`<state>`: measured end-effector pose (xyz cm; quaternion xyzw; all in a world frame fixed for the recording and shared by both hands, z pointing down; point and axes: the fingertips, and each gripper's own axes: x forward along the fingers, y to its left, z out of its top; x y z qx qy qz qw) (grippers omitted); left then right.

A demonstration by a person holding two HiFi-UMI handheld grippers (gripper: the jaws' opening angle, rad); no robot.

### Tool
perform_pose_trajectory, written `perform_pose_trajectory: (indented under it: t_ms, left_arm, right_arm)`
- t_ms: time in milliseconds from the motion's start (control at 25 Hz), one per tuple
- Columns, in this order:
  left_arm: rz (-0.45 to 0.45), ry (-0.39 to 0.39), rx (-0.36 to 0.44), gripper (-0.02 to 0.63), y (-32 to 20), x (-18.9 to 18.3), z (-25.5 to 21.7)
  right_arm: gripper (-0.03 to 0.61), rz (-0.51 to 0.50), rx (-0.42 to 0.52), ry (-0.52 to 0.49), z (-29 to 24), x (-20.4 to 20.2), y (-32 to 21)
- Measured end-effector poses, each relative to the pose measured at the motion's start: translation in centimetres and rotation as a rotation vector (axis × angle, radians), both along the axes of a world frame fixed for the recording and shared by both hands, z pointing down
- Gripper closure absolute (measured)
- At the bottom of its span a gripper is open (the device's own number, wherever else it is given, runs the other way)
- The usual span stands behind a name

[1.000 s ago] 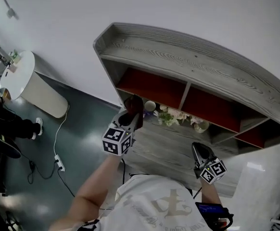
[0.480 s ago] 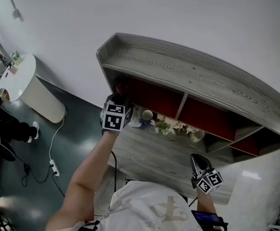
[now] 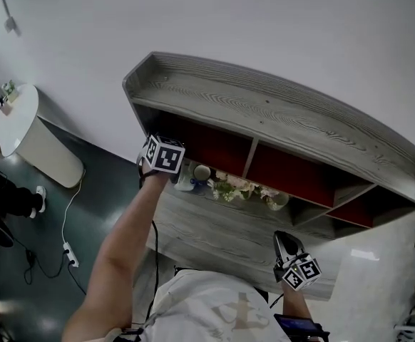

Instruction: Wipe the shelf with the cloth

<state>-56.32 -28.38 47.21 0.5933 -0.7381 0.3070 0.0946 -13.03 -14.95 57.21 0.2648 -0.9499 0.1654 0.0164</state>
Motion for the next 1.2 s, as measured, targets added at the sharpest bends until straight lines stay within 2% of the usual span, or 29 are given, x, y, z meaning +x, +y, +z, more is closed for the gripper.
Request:
perform_pose_trajectory:
  t_ms: [240, 480, 760, 1200]
  left_arm:
    - [-0.003, 0.124, 0.02, 0.549, -0.2, 0.2, 0.6]
    - [0.05, 0.185, -0.01, 0.551, 0.1, 1.7, 0.2]
    - [0.175, 0.19, -0.069, 0.551, -0.6, 6.8, 0.3]
    - [0.336, 0.234, -0.116, 0.551, -1.3, 14.9, 0.5]
  right_arm:
    - [0.574, 0.011, -0.002, -0.003, 0.3, 0.4, 0.5]
    - [0.574, 0.036, -0.009, 0.004, 0.7, 1.4, 1.5]
    - [0.574, 0.073, -0.013, 0.004, 0.6, 2.8, 2.3]
    - [0.574, 0.127, -0.028, -0.019, 0.9, 5.3, 3.0]
